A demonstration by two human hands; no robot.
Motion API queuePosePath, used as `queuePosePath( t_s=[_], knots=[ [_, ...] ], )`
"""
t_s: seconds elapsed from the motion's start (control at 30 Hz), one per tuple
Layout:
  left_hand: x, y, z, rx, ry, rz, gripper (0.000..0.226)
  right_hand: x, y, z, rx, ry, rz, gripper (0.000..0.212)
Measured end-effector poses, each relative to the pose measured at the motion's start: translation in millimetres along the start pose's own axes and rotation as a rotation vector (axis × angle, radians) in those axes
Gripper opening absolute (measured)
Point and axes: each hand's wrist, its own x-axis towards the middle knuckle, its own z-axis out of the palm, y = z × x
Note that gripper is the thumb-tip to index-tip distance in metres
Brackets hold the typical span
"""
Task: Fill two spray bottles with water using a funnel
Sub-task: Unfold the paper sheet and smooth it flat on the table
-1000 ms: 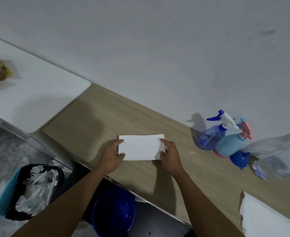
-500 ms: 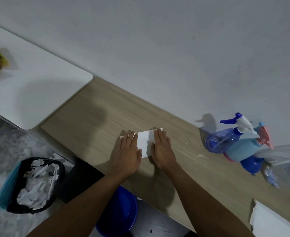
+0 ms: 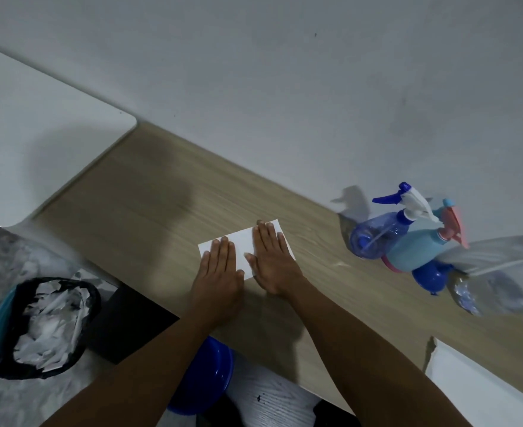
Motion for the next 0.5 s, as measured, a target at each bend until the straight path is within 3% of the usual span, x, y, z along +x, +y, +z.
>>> queuePosePath(
  t_s=[0.5],
  knots=[
    [-49.2, 182.9, 37.7, -0.059, -0.118, 0.031, 0.068, -146.1, 129.4, -17.7, -0.088, -0.010, 0.000, 0.066]
  ],
)
